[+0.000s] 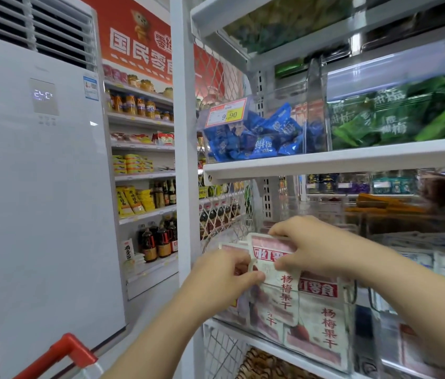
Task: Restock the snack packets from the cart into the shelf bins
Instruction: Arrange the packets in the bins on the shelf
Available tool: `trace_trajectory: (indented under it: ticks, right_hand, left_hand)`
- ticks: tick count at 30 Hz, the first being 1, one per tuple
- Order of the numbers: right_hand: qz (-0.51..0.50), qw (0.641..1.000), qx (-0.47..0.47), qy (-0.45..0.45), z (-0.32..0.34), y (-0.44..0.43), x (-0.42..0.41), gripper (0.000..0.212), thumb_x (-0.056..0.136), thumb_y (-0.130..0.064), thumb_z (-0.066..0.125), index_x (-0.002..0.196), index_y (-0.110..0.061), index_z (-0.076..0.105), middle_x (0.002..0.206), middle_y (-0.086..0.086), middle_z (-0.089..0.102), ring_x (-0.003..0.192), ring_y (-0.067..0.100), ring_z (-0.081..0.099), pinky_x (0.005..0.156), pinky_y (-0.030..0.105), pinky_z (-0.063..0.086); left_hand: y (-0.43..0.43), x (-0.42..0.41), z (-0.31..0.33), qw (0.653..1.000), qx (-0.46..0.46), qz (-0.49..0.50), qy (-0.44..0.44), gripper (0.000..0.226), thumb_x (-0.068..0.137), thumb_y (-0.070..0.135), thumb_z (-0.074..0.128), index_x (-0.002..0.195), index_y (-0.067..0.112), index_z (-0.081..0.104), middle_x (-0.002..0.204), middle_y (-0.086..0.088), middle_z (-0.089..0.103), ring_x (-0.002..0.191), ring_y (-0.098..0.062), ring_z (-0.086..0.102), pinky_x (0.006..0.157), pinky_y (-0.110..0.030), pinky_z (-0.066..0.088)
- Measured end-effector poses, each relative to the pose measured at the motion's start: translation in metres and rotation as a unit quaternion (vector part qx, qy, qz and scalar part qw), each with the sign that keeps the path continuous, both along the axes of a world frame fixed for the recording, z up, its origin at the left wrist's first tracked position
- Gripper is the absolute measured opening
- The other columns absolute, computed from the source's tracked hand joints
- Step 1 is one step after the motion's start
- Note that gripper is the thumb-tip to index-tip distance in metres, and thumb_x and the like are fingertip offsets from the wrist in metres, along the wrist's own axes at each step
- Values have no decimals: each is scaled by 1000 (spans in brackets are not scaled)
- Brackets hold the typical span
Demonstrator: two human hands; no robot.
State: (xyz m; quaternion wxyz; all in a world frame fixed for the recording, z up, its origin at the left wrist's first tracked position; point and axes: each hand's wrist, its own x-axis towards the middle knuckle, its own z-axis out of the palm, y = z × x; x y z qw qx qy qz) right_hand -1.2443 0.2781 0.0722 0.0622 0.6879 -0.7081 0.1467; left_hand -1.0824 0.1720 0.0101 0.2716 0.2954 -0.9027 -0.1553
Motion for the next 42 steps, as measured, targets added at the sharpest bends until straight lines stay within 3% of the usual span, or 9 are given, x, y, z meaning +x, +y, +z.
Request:
trace_trajectory:
  ticks: [3, 8, 14, 18, 22, 27, 35, 38, 42]
  right_hand:
    - [-16, 999, 30, 23, 17, 12, -5, 19, 85, -31, 74, 101, -26, 65, 97, -9, 68, 89, 12, 64, 81, 37, 54]
    - [-49, 984, 126, 119, 24, 30, -9, 28, 90, -35, 69, 114, -19, 64, 109, -5, 68, 99, 16, 62, 89, 40, 53]
    - [-37, 978, 118, 168, 21, 32, -13, 29, 98, -31, 58, 74, -18, 50, 77, 5, 58, 68, 18, 47, 66, 37, 44]
    - [-44, 976, 136, 166, 11, 34, -17, 35, 95, -31, 62, 67, -17, 44, 74, 5, 56, 63, 18, 44, 61, 35, 37]
    - [-41, 971, 151, 180, 3, 36, -18, 39, 94, -30, 61, 63, -17, 41, 70, 3, 53, 59, 16, 42, 63, 36, 39]
    - [-46, 980, 109, 162, -2, 36, -16, 32, 91, -33, 66, 68, -15, 53, 74, 0, 61, 66, 18, 52, 66, 35, 42]
    - [-92, 985, 28, 146, -17, 37, -11, 24, 90, -33, 68, 73, -22, 56, 74, -7, 56, 85, 22, 56, 91, 42, 36]
    - [-103, 985, 3, 141, -13, 43, -5, 10, 91, -35, 67, 96, -27, 67, 94, -7, 67, 100, 22, 59, 95, 43, 33]
    - [-88, 972, -141, 166, -24, 57, 7, 32, 93, -50, 59, 121, -34, 60, 118, -12, 66, 116, 18, 51, 98, 41, 33]
  left_hand:
    - [7, -7, 4, 999, 18, -4, 41, 20, 93, 49, 64, 98, 31, 71, 86, 15, 73, 83, -1, 67, 84, -36, 57]
    - [24, -26, 3, 999, -9, -35, -38, 22, 96, 46, 60, 84, 31, 70, 78, 9, 71, 75, -9, 64, 77, -33, 56]
    - [29, -28, 3, 998, 36, -38, 20, 21, 87, 48, 72, 90, 27, 68, 81, 10, 72, 75, -5, 66, 79, -39, 57]
    - [36, -34, 1, 993, 78, -40, 81, 42, 84, 44, 78, 118, 36, 54, 86, 11, 71, 73, 2, 66, 71, -27, 52]
    - [32, -39, 9, 999, 41, -35, -5, 14, 93, 35, 70, 94, 22, 63, 89, 1, 71, 80, -13, 66, 80, -35, 53]
    - [28, -40, 15, 996, 63, -31, -61, 27, 94, 33, 69, 87, 8, 67, 87, -9, 73, 76, -20, 65, 74, -31, 53]
    - [33, -44, 34, 975, 46, 19, -216, 37, 100, 32, 53, 66, 18, 46, 64, 1, 45, 59, -15, 40, 54, -30, 29]
    - [39, -42, 35, 977, 41, 10, -211, 29, 103, 32, 49, 78, 18, 54, 73, 2, 52, 66, -15, 48, 58, -29, 34]
    - [52, -27, 18, 996, 3, 30, -81, 27, 101, 40, 53, 125, 28, 57, 102, 12, 68, 85, -8, 62, 73, -29, 49]
